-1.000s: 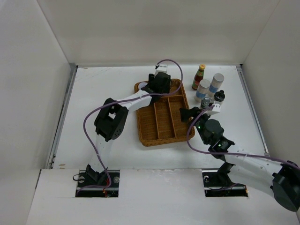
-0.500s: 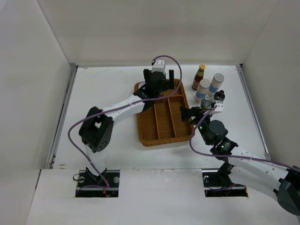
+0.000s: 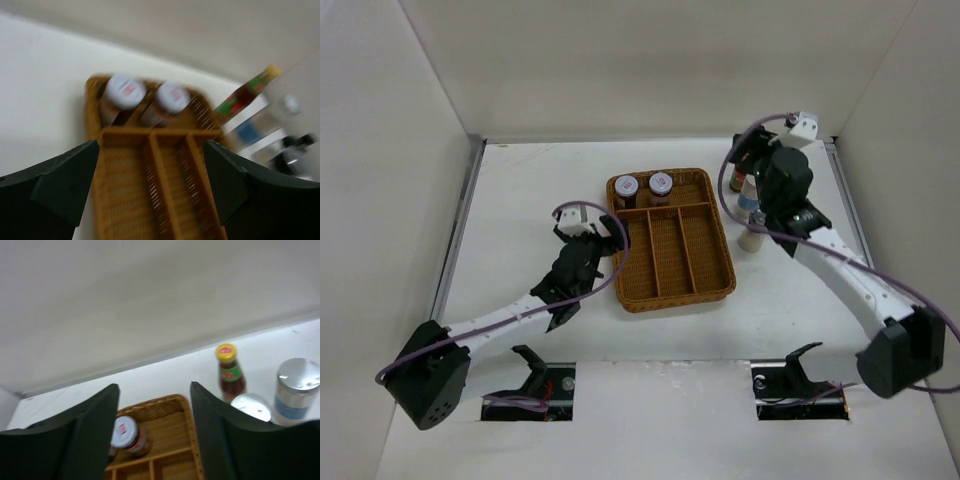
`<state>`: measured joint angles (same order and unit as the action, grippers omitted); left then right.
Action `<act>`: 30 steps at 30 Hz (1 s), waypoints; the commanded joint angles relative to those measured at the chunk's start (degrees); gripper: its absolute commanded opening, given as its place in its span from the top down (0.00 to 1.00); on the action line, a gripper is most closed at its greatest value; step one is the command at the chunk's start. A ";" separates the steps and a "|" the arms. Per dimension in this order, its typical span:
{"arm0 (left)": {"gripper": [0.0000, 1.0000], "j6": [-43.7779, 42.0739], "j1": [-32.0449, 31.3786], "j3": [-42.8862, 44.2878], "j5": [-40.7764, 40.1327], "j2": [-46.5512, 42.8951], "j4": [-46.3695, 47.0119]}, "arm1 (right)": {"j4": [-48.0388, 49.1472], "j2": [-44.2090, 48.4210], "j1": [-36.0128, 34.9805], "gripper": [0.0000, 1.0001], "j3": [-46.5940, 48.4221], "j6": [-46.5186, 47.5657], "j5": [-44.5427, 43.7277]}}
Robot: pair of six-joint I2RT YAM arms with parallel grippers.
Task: Organize the condiment bottles
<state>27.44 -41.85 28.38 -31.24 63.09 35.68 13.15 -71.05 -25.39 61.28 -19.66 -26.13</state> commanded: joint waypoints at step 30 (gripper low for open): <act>0.10 9.74 10.34 -13.09 7.34 2.04 9.85 | -14.99 -41.45 15.85 0.36 34.70 8.06 9.43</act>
<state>36.49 -31.88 15.68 -24.91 65.45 41.82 -4.47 -111.83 -9.80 92.58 -12.19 -17.26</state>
